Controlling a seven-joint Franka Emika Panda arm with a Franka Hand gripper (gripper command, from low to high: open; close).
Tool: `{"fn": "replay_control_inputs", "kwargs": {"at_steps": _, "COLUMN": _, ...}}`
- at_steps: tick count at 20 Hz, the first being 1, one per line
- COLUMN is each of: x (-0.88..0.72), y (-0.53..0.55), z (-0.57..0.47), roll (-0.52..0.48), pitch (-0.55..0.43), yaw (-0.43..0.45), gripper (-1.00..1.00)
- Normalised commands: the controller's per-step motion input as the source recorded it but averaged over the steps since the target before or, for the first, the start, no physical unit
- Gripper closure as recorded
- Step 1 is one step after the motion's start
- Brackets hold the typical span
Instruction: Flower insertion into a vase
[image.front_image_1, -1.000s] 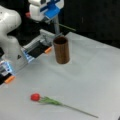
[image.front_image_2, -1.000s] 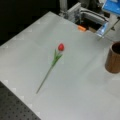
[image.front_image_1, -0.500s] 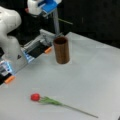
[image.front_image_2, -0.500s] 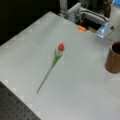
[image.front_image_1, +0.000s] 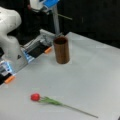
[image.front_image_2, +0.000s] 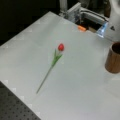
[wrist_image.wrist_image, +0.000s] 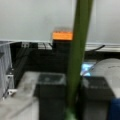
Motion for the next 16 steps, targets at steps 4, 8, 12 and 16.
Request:
{"fn": "replay_control_inputs", "kwargs": {"at_steps": 4, "x": -0.19, "y": -0.04, "z": -0.12, "roll": 0.089, "pitch": -0.040, "yaw": -0.054, "gripper": 1.00}}
{"fn": "replay_control_inputs", "kwargs": {"at_steps": 8, "x": -0.17, "y": -0.13, "z": -0.15, "roll": 0.145, "pitch": -0.020, "yaw": -0.024, "gripper": 1.00}}
{"fn": "replay_control_inputs", "kwargs": {"at_steps": 12, "x": -0.16, "y": -0.18, "z": -0.09, "roll": 0.167, "pitch": 0.070, "yaw": 0.011, "gripper": 1.00}}
{"fn": "replay_control_inputs", "kwargs": {"at_steps": 16, "x": -0.13, "y": -0.23, "z": 0.07, "roll": 0.168, "pitch": 0.353, "yaw": 0.047, "gripper": 1.00}}
